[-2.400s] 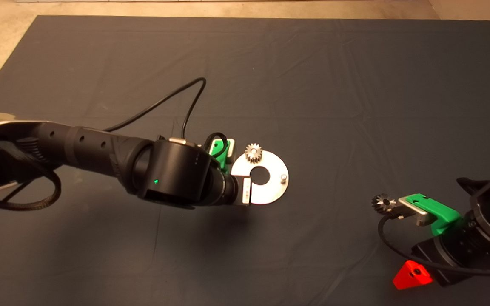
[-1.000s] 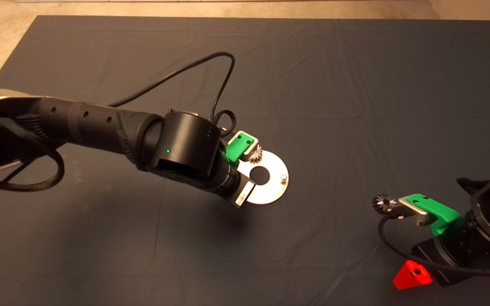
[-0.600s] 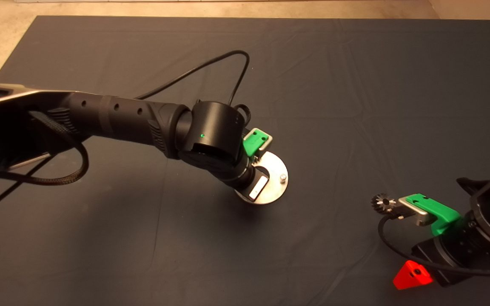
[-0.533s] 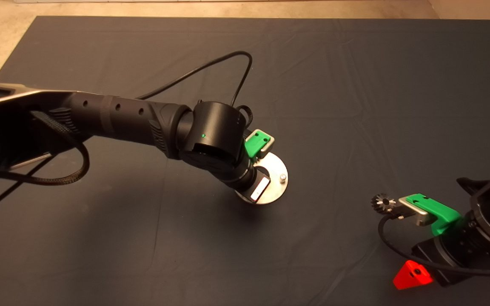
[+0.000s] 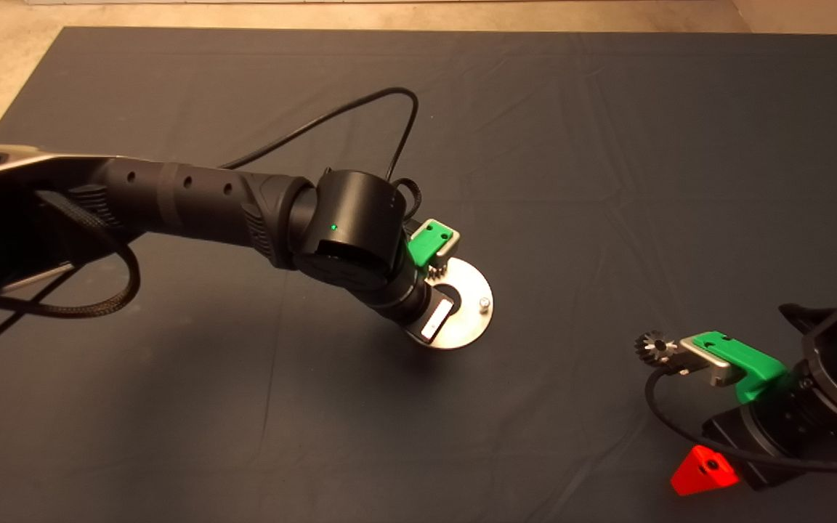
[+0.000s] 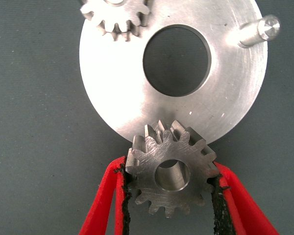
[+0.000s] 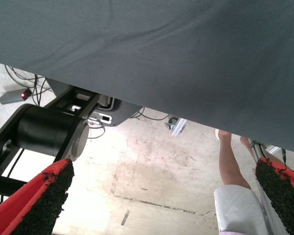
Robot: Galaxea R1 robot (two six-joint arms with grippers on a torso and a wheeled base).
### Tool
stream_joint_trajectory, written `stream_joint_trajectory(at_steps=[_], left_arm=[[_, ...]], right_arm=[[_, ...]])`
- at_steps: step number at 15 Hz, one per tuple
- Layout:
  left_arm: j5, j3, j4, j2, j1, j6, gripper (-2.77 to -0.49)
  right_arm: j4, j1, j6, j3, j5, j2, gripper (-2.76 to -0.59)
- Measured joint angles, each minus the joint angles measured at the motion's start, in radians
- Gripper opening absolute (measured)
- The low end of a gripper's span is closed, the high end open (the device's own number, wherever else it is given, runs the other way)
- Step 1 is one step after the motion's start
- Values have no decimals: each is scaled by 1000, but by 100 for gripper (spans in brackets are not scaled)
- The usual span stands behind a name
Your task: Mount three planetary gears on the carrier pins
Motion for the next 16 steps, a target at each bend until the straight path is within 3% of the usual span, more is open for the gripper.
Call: stream_joint_trajectory(at_steps=[5,12,16], left_arm=[[-16,0,0,0,0,-16,-244],[-16,0,0,2,0,-18,-244],[-16,1,0,3,1,-42,-244]], right_arm=[[0,0,0,0,0,0,-60],[0,0,0,0,0,0,-60],[0,0,0,0,0,0,-60]])
